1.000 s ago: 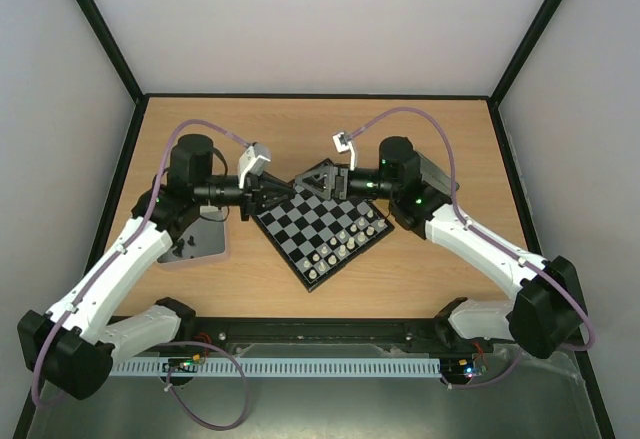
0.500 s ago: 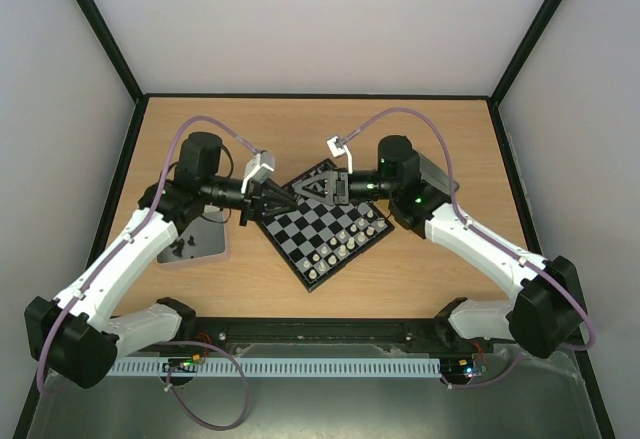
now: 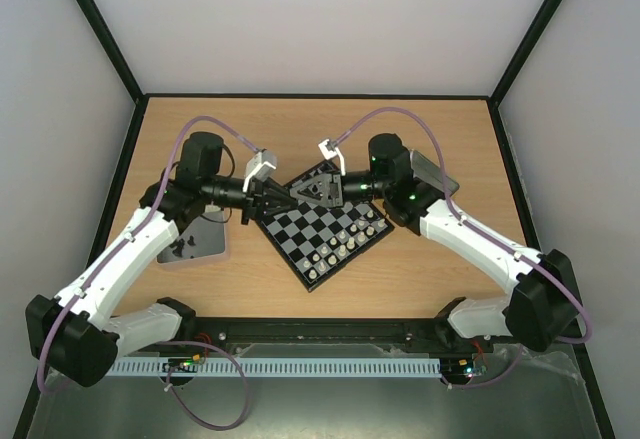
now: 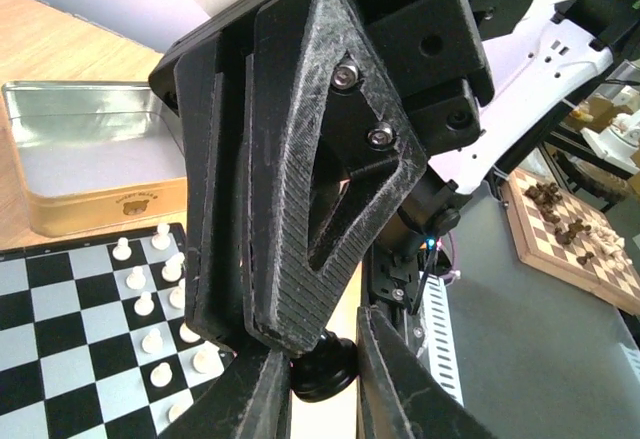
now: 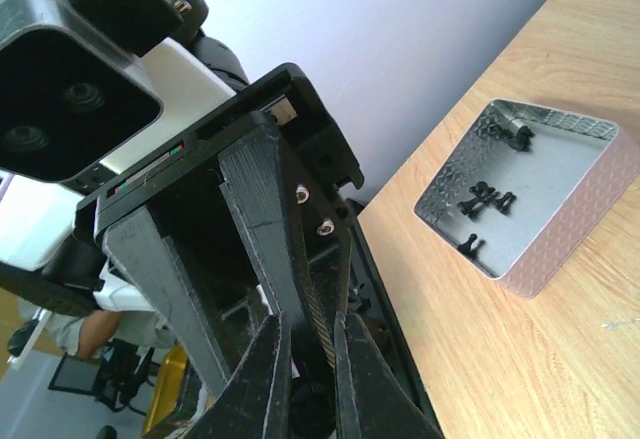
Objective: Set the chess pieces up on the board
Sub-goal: Place the chess piece on the chessboard.
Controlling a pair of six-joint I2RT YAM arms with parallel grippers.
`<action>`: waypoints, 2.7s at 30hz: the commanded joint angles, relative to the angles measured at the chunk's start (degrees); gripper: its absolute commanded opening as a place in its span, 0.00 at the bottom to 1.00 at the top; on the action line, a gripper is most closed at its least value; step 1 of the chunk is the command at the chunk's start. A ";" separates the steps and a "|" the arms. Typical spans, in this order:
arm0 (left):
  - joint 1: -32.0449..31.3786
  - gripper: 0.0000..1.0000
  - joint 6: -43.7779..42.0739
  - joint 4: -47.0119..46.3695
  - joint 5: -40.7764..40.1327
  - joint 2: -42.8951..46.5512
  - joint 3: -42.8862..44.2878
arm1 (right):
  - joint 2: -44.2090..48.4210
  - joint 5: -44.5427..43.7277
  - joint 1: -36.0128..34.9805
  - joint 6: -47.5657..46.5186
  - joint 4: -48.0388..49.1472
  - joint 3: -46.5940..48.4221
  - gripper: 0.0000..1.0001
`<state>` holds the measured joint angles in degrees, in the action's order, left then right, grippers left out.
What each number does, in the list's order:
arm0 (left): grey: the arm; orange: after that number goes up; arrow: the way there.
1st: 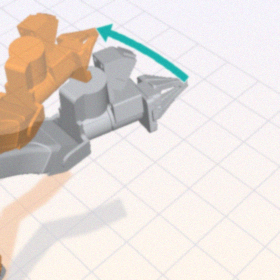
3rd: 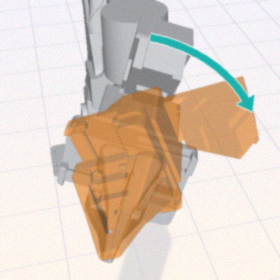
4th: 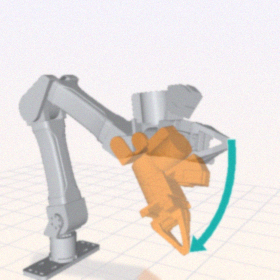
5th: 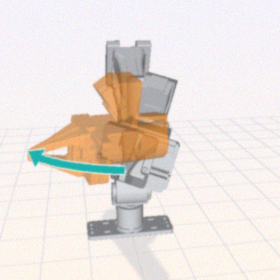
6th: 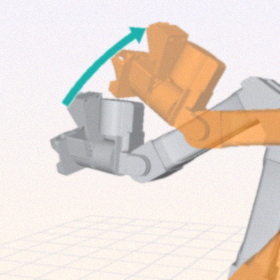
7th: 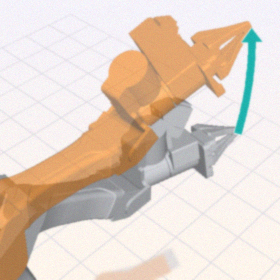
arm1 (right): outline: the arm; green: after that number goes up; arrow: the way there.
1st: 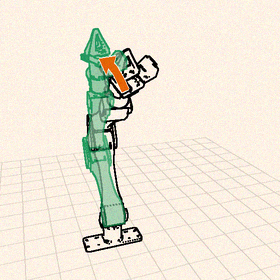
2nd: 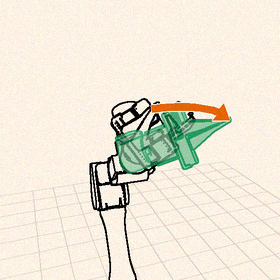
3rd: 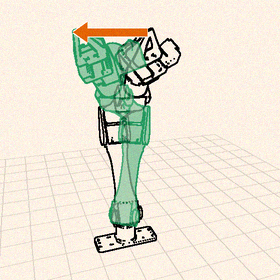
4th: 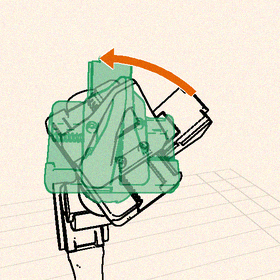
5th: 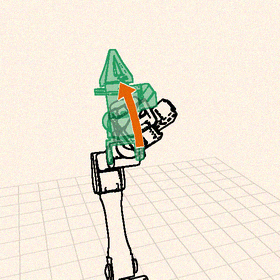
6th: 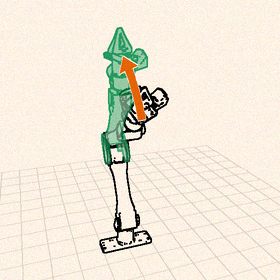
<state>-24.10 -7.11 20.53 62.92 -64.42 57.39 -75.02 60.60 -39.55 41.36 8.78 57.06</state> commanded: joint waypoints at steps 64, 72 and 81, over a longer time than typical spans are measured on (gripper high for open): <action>4.19 0.99 40.46 -1.03 -77.74 25.71 -12.71 | -45.37 -67.97 -20.50 -26.11 0.70 22.89 0.35; 4.87 0.99 41.46 1.14 -77.97 24.70 -10.94 | -39.45 -69.49 -20.33 -21.90 -3.28 24.42 0.42; 13.22 0.92 43.70 6.58 -68.83 19.31 -14.30 | -27.85 -69.26 -18.38 -12.90 -6.99 17.30 0.45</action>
<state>-15.31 34.74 23.24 -11.75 -42.54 45.12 -108.42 -7.64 -58.94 23.59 4.54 78.28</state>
